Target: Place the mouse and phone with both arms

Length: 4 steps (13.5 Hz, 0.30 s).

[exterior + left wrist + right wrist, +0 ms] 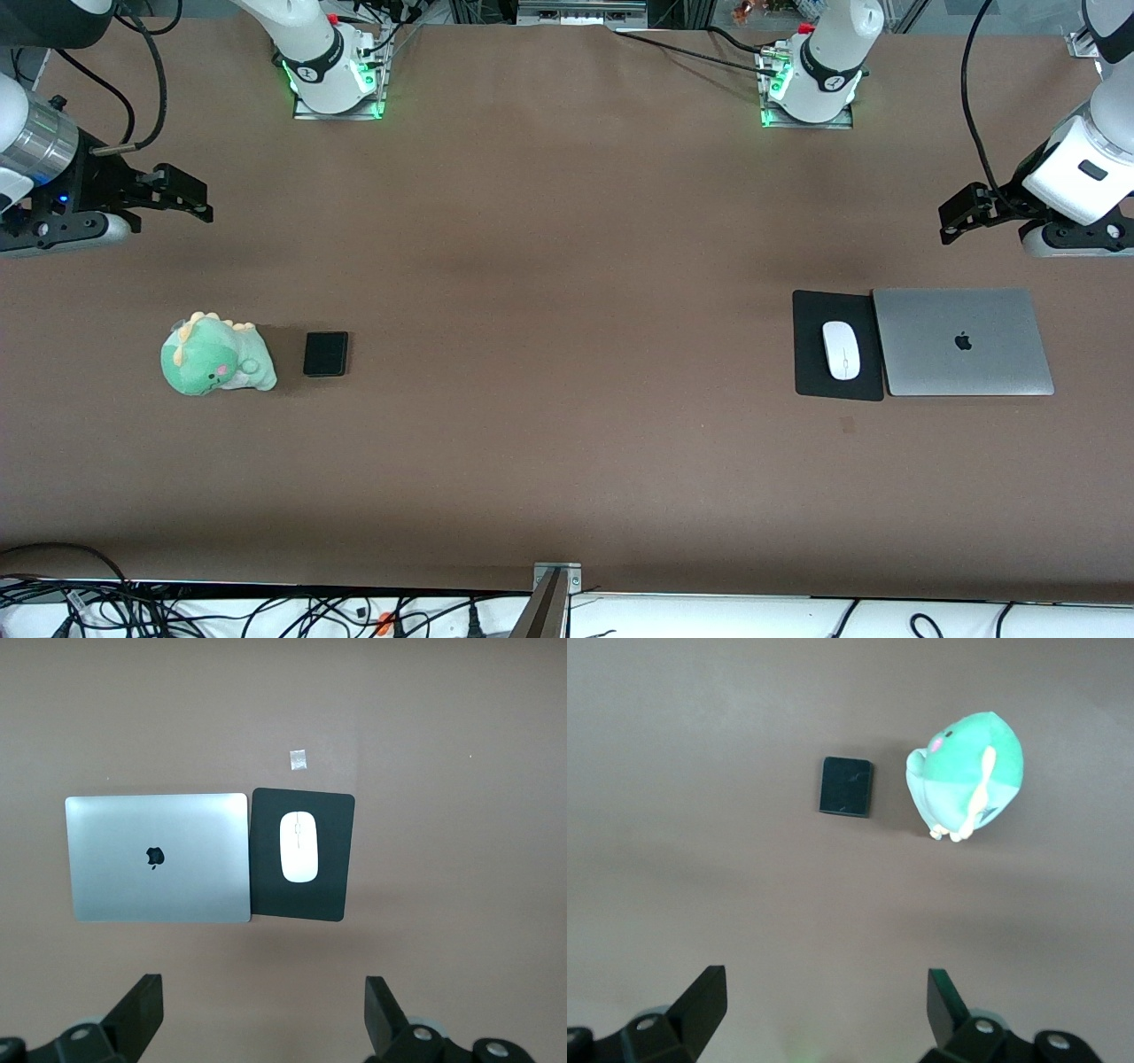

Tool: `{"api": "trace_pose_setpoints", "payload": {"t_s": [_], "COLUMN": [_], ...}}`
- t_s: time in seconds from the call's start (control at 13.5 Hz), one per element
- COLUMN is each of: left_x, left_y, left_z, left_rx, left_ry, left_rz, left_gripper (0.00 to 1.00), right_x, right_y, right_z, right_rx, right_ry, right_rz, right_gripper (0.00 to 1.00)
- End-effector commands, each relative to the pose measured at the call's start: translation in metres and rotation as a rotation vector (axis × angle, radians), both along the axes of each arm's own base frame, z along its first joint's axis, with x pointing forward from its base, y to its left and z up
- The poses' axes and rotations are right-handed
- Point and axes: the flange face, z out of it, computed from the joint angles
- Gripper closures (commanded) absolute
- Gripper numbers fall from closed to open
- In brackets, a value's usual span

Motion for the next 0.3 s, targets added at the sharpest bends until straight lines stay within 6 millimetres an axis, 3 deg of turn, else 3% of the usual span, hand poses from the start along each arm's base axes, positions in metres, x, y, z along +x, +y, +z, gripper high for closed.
{"api": "trace_pose_setpoints", "payload": {"t_s": [0.0, 0.22], "left_x": [0.0025, 0.0019], "left_y": [0.0, 0.0018], "left_z": [0.008, 0.0075], "left_rx": [-0.014, -0.014], "left_ry": [0.003, 0.009], "left_rz": [-0.014, -0.012], "left_gripper": [0.0, 0.0], "right_x": [0.0021, 0.005], "right_y": [-0.0057, -0.0017], "right_z": [0.0157, 0.0214], "right_rx": [-0.02, -0.01], "right_ry": [-0.013, -0.025], "right_rz": [0.037, 0.03], "right_gripper": [0.0, 0.0]}}
